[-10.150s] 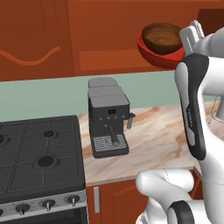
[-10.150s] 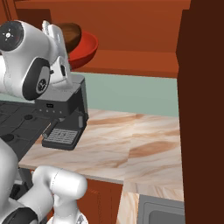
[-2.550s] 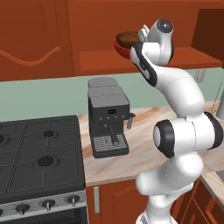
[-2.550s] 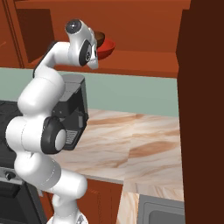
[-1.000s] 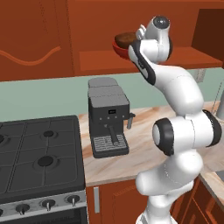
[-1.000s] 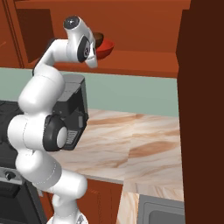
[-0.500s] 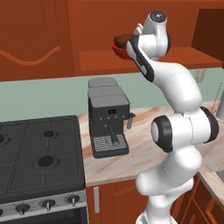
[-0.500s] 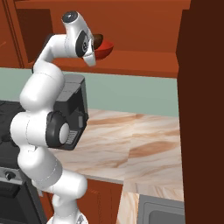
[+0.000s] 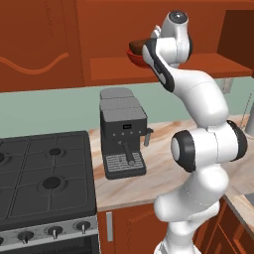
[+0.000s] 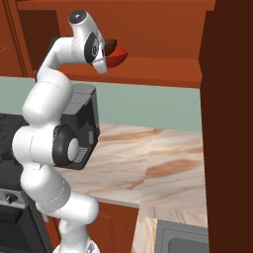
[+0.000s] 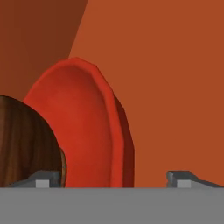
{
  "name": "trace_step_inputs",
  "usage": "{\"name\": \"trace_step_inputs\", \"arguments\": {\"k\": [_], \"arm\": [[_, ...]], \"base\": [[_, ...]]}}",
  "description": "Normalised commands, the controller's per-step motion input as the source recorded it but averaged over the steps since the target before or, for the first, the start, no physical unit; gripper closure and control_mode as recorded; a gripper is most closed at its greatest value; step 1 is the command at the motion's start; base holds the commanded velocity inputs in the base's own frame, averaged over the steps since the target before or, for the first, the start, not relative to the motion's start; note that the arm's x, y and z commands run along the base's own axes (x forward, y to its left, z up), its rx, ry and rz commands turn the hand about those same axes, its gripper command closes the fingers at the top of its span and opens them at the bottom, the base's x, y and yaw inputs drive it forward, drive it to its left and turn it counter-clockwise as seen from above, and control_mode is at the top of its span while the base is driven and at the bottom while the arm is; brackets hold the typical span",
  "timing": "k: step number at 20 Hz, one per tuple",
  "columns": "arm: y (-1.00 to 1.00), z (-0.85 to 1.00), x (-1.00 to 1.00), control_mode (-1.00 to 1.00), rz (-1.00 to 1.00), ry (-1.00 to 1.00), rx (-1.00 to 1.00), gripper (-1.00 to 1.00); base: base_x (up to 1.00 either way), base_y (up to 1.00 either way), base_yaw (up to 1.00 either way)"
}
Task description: Pick up the bowls on the counter and stack them on top of one another in the open cabinet. Place the smaller bowl on top of the larger bowl.
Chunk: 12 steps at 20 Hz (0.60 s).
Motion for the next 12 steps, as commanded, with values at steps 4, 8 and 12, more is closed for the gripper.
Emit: {"name": "trace_step_inputs", "arguments": {"k": [4,8,12], "arm": [[0.0,0.0,-0.13,-1.0,0.0,-0.09,0.0,-1.0],[0.0,0.0,-0.17,-1.0,0.0,-0.16,0.0,-1.0],[0.0,0.09,-0.2,-1.0,0.0,-0.16,0.0,-1.0]], "base": [[0.0,0.0,0.0],[0.0,0.0,0.0],[0.0,0.0,0.0]]}}
